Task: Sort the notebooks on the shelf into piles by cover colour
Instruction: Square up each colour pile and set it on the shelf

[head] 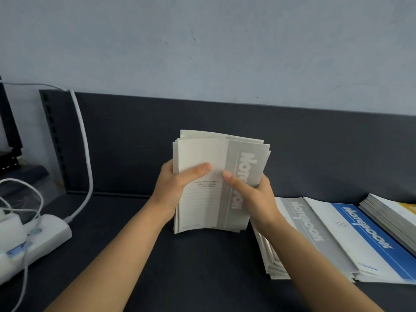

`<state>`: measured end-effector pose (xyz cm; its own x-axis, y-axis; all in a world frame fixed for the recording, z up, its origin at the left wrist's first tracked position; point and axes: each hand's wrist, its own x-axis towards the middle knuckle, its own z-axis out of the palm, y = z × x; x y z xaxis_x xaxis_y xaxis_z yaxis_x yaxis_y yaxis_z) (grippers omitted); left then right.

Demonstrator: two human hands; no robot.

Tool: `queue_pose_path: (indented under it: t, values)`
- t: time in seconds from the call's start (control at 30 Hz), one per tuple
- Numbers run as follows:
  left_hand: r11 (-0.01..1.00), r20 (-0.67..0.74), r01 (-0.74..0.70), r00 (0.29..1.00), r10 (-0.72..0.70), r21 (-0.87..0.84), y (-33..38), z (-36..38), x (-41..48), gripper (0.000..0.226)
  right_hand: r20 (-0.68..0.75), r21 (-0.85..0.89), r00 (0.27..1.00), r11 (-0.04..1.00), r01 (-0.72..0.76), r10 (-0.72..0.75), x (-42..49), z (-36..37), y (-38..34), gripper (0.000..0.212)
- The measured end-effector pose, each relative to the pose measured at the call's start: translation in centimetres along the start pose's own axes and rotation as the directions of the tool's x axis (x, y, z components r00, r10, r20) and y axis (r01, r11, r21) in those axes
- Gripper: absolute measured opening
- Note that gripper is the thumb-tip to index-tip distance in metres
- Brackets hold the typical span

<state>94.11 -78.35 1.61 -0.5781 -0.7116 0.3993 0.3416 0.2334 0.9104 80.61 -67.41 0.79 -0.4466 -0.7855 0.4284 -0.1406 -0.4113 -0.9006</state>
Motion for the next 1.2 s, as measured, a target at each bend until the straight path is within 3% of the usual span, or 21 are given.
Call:
queue_pose_path:
  t: [0.1,0.17,0.23,0.43,0.53,0.6,0.67,0.73,0.8,0.93,1.03,1.1,1.2]
  values:
    - [0.993,-0.043,-0.118,0.992,0.117,-0.017,0.0,-0.2,0.2,0.054,-0.052,0.055,0.997,0.997,0.054,-0.052,0.4,-0.6,-0.6,0.038]
    - [0.987,-0.014,-0.161,0.987,0.161,-0.001,-0.2,0.0,0.1,0.055,-0.007,0.061,0.998,0.996,0.061,-0.061,0.6,-0.5,-0.4,0.03]
    - [0.986,0.005,-0.164,0.987,0.164,0.025,-0.9,0.3,0.0,0.055,0.049,0.042,0.999,0.999,0.013,-0.015,0.5,-0.2,0.0,0.022]
    - [0.976,-0.022,-0.109,0.993,0.115,0.186,-3.2,-0.2,-0.3,0.053,0.094,-0.098,0.991,0.991,-0.089,0.099,0.5,-0.8,1.4,0.029]
    - [0.975,-0.089,0.026,0.996,-0.007,0.22,-2.0,-0.4,0.2,0.042,0.042,-0.024,0.982,0.983,-0.181,0.182,0.5,-0.9,1.4,0.031]
    - [0.958,-0.105,0.215,0.975,-0.198,0.189,-1.5,-0.8,0.7,0.044,0.012,-0.014,0.967,0.967,-0.255,0.255,0.6,-0.7,1.4,0.028]
    - [0.891,-0.113,0.418,0.908,-0.404,0.178,-1.5,-1.4,0.8,0.045,-0.058,-0.182,0.955,0.937,-0.298,0.292,0.8,-0.7,1.8,0.028]
    - [0.789,-0.124,0.57,0.821,-0.557,0.228,-2.1,-1.9,0.8,0.037,-0.128,-0.489,0.959,0.825,-0.284,0.255,1.3,-1.4,2.3,0.043]
    - [0.695,-0.152,0.649,0.755,-0.638,0.308,-2.9,-2.4,0.6,0.031,-0.17,-0.669,0.965,0.696,-0.263,0.201,1.4,-2.5,2.3,0.054]
    - [0.589,-0.187,0.681,0.709,-0.68,0.435,-4.2,-2.9,0.8,0.032,-0.196,-0.737,0.956,0.611,-0.289,0.216,1.1,-4.1,1.0,0.045]
    - [0.544,-0.198,0.672,0.702,-0.684,0.502,-4.0,-3.1,1.0,0.049,-0.208,-0.864,0.919,0.378,-0.333,0.336,1.0,-5.1,0.0,0.054]
    - [0.486,-0.217,0.664,0.691,-0.689,0.569,-3.9,-3.4,1.0,0.07,-0.23,-0.894,0.878,0.265,-0.361,0.42,0.8,-6.8,-0.6,0.043]
    - [0.391,-0.264,0.644,0.683,-0.681,0.657,-3.6,-3.9,0.8,0.063,-0.284,-0.91,0.856,0.159,-0.382,0.431,-0.1,-11.0,-1.8,0.032]
